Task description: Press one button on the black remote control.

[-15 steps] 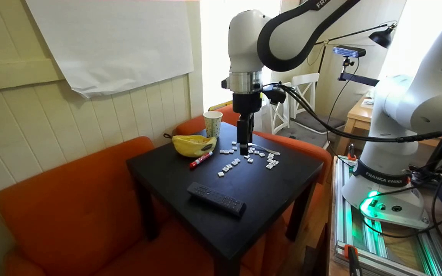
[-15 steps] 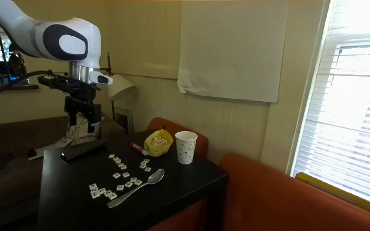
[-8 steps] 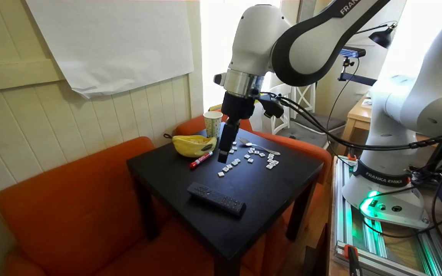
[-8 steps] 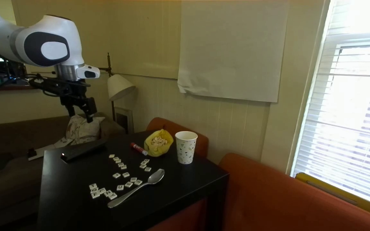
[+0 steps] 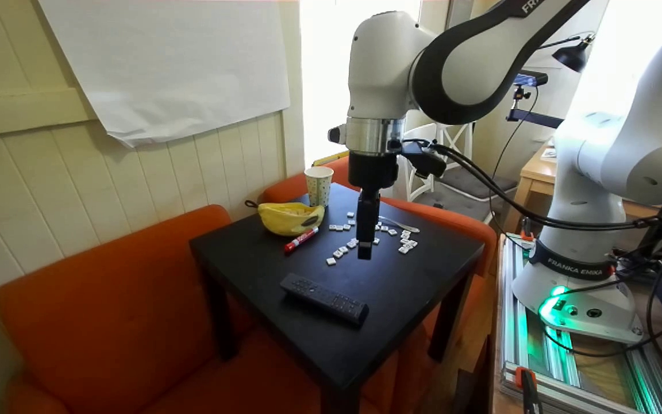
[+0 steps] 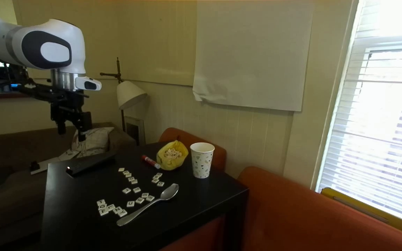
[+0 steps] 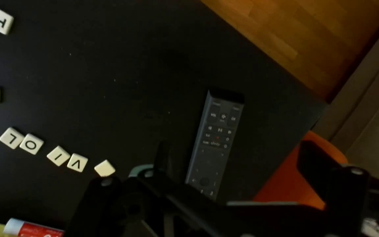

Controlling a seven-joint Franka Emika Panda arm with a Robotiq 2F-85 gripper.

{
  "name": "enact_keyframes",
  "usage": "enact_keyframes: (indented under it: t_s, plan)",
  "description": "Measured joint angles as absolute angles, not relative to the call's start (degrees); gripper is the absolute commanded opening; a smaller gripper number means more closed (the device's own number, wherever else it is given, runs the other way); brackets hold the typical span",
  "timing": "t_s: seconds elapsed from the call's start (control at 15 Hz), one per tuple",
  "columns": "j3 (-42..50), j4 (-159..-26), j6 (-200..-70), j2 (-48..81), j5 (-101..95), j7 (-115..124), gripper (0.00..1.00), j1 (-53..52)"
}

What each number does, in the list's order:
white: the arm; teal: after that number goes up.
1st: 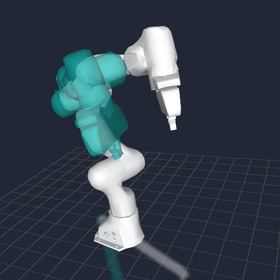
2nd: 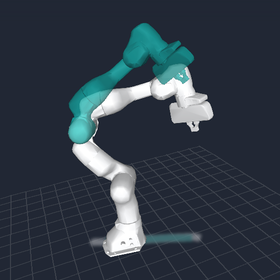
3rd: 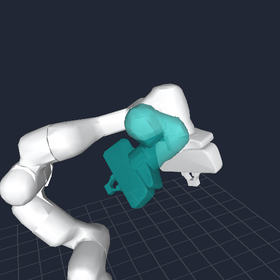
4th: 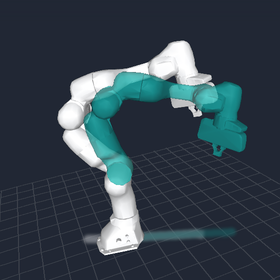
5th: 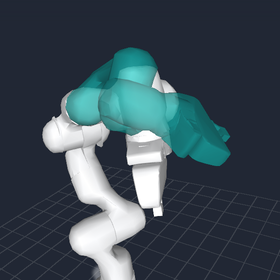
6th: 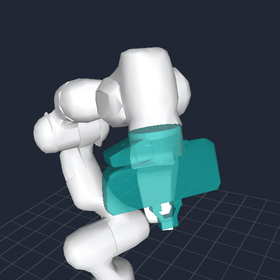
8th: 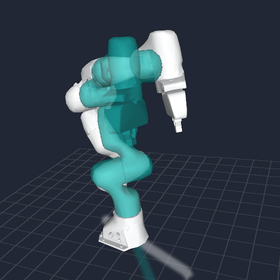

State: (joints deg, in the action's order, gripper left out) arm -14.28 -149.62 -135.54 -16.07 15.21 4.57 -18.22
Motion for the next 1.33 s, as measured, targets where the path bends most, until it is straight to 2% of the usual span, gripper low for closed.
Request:
enact_keyframes:
  t_s: [0.33,0.6,0.73,0.8,0.87,1.33]
  plan:
    - [-15.08,-148.94,-132.24,-14.69,15.22,8.94,0.31,-18.15]
    - [-17.0,-148.88,-137.78,-12.47,12.79,19.12,0.02,-16.67]
    - [-17.83,-148.91,-141.15,-11.01,10.87,23.93,0.0,-15.89]
    - [-18.18,-148.93,-142.47,-10.17,9.61,26.23,0.07,-15.52]
    - [-18.44,-148.93,-143.05,-9.29,8.28,28.2,0.01,-15.21]
    - [-18.75,-148.89,-143.09,-7.31,7.12,29.9,0.0,-14.81]
